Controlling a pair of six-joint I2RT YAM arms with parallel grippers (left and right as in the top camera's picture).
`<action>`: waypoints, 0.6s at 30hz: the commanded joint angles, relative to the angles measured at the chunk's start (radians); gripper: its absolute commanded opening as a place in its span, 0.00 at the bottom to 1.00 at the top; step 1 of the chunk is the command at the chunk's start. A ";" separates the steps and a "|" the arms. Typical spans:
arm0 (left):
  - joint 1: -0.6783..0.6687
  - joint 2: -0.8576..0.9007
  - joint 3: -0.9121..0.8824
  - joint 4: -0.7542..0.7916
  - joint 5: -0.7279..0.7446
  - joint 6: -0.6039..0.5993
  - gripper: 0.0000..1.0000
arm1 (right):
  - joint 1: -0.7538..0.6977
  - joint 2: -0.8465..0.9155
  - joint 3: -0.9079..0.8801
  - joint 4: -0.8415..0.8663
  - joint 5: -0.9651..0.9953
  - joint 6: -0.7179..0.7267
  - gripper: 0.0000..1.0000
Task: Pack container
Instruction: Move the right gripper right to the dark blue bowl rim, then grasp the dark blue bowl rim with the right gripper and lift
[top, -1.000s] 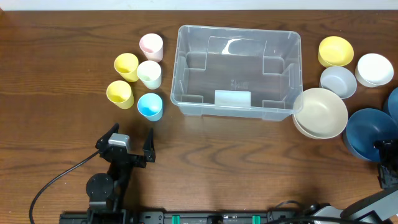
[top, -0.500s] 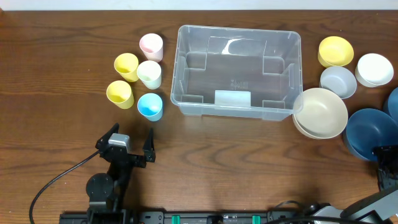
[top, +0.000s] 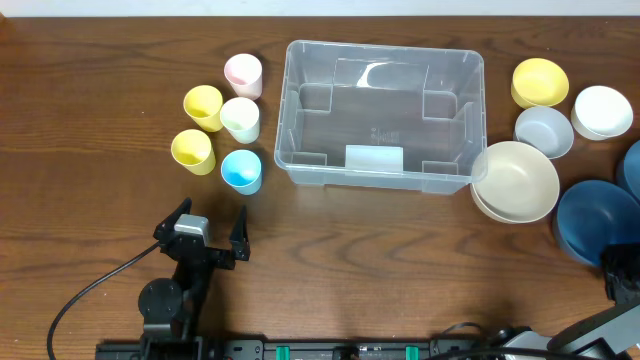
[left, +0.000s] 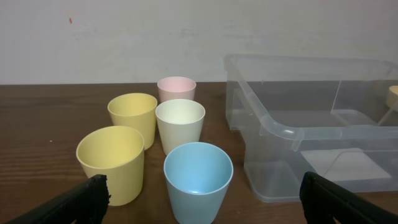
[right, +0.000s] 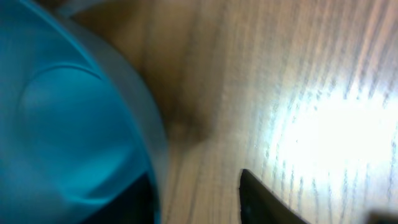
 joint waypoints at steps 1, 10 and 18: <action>0.005 -0.007 -0.026 -0.021 -0.001 0.006 0.98 | -0.006 0.000 -0.008 -0.021 0.055 0.035 0.32; 0.005 -0.007 -0.026 -0.021 -0.001 0.006 0.98 | -0.032 0.000 -0.008 -0.109 0.065 0.064 0.02; 0.005 -0.007 -0.026 -0.021 -0.001 0.006 0.98 | -0.102 -0.003 0.037 -0.233 0.053 0.064 0.01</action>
